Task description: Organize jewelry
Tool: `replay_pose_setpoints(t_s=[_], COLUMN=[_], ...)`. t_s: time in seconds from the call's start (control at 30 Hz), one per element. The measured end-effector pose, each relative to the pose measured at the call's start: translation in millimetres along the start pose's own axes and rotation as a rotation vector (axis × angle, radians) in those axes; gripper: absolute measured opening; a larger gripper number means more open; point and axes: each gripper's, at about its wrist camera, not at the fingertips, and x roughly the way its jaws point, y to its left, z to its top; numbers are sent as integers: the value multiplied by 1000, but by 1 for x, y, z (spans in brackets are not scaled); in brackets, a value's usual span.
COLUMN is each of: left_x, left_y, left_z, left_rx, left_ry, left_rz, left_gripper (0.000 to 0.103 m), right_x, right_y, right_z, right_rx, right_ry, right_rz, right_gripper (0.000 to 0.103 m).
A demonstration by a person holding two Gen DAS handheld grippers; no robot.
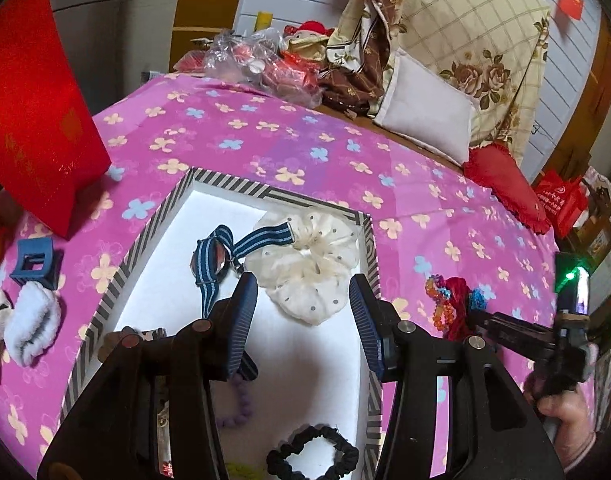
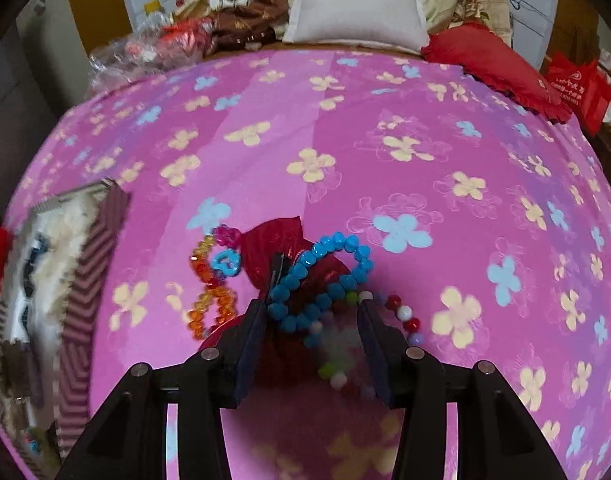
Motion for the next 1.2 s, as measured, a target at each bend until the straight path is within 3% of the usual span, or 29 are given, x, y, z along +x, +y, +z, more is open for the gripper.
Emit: replay_pose_setpoints(t_s=[0.07, 0.13, 0.2, 0.47, 0.57, 0.6, 0.63, 0.7, 0.9, 1.07, 1.1, 1.13, 1.2], left_x=[0, 0, 1, -10, -13, -13, -14, -13, -8, -2, 0, 0, 3], left_y=[0, -2, -4, -11, -17, -19, -20, -22, -24, -20, -19, -19, -18], left_z=[-1, -2, -3, -6, -9, -9, -10, -11, -13, -12, -12, -12, -12], left_rx=[8, 18, 25, 50, 66, 68, 71, 73, 74, 63, 63, 62, 58], left_ry=[-7, -11, -8, -25, -29, -30, -32, -31, -15, 0, 3, 5, 13], left_rz=[13, 21, 18, -5, -8, -8, -7, -4, -2, -2, 0, 0, 1], left_gripper=[47, 47, 47, 47, 47, 47, 47, 47, 47, 47, 47, 47, 47], right_x=[1, 1, 1, -33, -49, -54, -59, -66, -52, -17, -8, 0, 5], right_y=[-3, -8, -12, -62, -75, -77, -77, -70, -20, 14, 18, 19, 19], right_z=[-2, -7, -18, -80, -91, -91, -89, -83, -44, -15, -10, -8, -8], right_rx=[21, 44, 38, 46, 42, 39, 33, 11, -67, -71, -72, -72, -64], right_ry=[11, 55, 92, 111, 87, 74, 57, 19, -33, -21, -8, 15, 41], right_rz=[21, 41, 6, -30, -7, -7, -5, -10, 14, 4, -13, -25, -9], right_gripper=[41, 24, 17, 17, 18, 21, 33, 44, 44, 42, 37, 26, 17])
